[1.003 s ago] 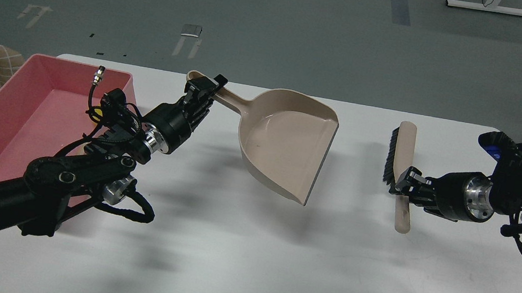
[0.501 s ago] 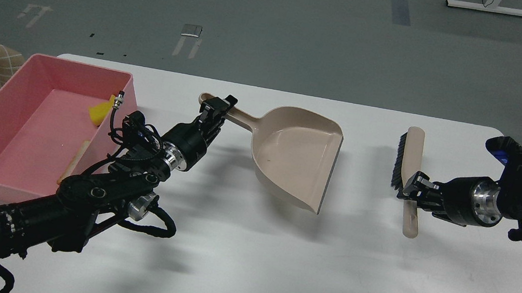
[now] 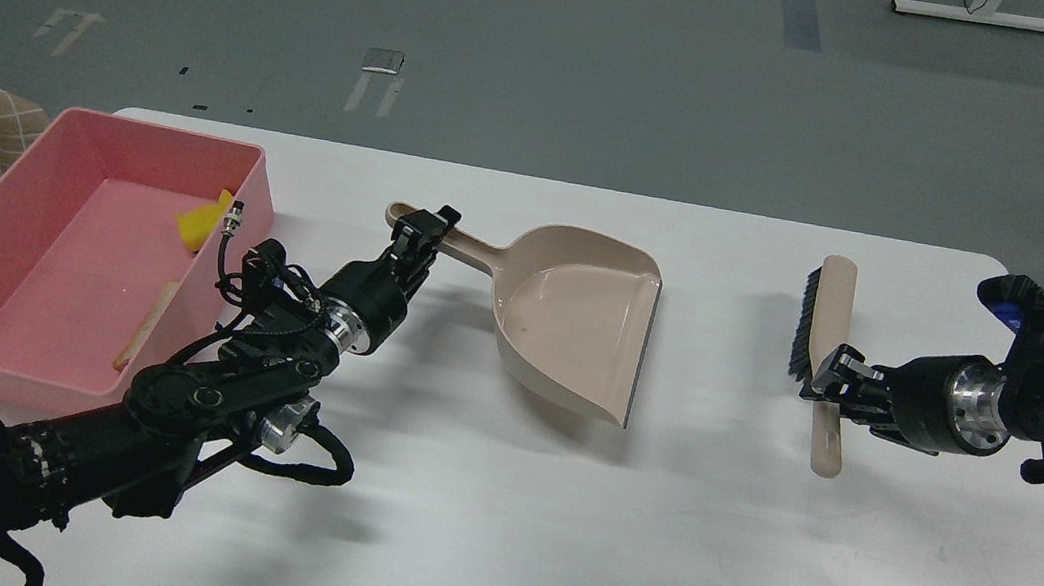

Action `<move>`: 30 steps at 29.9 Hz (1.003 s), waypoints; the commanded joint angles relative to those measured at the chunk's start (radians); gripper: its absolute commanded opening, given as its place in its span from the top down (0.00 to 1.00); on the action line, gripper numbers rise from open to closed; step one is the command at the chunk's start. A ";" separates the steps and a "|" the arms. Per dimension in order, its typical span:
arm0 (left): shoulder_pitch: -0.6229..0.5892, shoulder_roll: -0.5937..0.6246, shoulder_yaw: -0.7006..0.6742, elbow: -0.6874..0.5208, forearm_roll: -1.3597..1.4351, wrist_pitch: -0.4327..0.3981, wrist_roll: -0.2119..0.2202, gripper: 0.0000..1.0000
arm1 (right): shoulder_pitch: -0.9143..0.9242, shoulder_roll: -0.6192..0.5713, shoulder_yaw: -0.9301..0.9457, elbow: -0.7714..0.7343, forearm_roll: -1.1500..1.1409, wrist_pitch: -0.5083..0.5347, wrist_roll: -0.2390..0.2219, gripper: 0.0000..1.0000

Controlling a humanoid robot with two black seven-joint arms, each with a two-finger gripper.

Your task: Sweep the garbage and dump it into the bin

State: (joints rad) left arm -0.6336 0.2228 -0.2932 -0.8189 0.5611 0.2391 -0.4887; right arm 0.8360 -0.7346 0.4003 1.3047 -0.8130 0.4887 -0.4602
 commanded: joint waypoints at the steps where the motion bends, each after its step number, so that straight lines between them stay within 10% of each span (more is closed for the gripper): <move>1: 0.002 -0.006 0.002 0.007 0.000 0.000 0.000 1.00 | 0.000 0.003 0.000 -0.001 0.000 0.000 0.000 0.93; 21: 0.006 -0.016 0.002 0.040 -0.001 0.000 0.000 1.00 | -0.009 0.007 0.000 -0.004 0.000 0.000 -0.001 0.76; 30: 0.011 -0.017 0.002 0.040 -0.001 0.000 0.000 0.50 | -0.009 0.007 -0.003 -0.018 0.003 0.000 0.000 0.43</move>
State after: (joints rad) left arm -0.6254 0.2063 -0.2915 -0.7779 0.5599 0.2394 -0.4887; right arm 0.8268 -0.7271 0.3974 1.2895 -0.8102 0.4887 -0.4606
